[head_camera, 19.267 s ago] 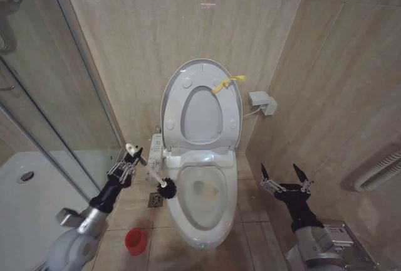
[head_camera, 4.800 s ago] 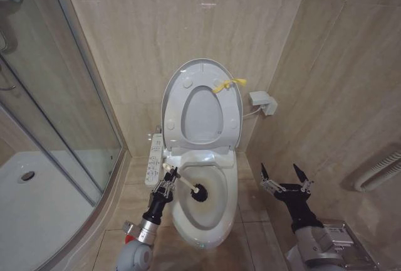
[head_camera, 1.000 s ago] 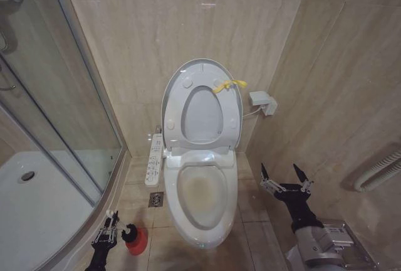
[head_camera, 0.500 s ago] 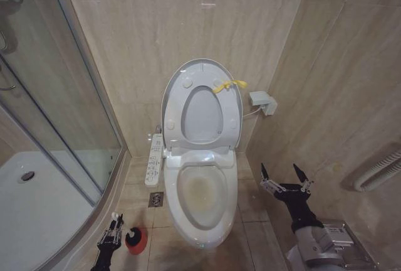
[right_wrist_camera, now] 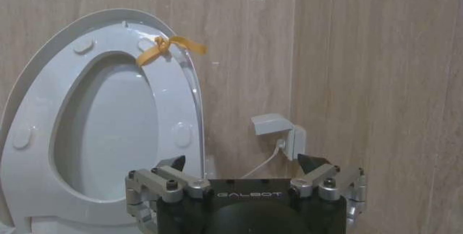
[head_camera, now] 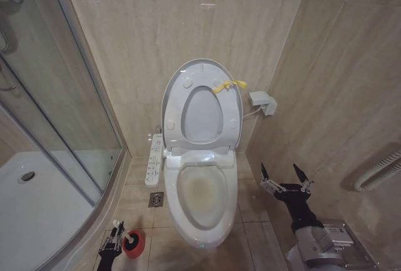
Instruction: Open the toilet lid, clean the toilet bowl with a toilet brush, close the toilet lid, and flush.
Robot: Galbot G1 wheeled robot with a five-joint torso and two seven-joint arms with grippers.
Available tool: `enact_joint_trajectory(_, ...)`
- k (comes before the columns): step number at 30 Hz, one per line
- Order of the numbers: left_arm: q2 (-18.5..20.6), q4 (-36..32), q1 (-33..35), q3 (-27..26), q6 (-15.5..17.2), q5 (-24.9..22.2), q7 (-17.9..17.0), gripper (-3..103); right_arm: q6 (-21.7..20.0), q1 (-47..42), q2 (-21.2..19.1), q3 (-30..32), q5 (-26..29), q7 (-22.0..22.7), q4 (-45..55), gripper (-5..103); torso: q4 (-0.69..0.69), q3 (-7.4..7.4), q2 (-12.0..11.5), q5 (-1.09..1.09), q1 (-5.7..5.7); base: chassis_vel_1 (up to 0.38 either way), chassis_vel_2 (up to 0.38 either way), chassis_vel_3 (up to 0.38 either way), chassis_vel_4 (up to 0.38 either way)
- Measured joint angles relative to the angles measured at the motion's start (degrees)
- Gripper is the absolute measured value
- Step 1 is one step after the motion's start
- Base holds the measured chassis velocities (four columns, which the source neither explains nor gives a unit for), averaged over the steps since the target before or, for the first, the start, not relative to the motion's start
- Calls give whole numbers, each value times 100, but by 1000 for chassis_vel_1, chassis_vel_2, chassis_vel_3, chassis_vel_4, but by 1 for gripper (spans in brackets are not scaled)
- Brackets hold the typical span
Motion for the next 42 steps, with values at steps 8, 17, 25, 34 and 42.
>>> enact_joint_trajectory(8,-95,90,-249,30,25,-505,364,19,0,0,0,0,0,0,0,100,-2,2,-1,-7,0,0,0,0,0)
enact_joint_trajectory(17,-114,126,-297,-14,28,-275,246,19,0,0,0,0,0,0,0,100,-1,1,-1,-4,1,0,0,0,0)
enact_joint_trajectory(25,-102,5,-36,-55,17,-199,213,19,0,0,0,0,0,0,0,100,0,1,-1,-1,0,0,0,0,0)
enact_joint_trajectory(34,-115,-230,112,-72,31,-174,131,19,0,0,0,0,0,0,0,100,-1,1,-1,-3,0,0,0,0,0)
enact_joint_trajectory(42,-127,-395,305,-109,35,-191,95,19,0,0,0,0,0,0,0,100,-1,1,-1,-3,0,0,0,0,0)
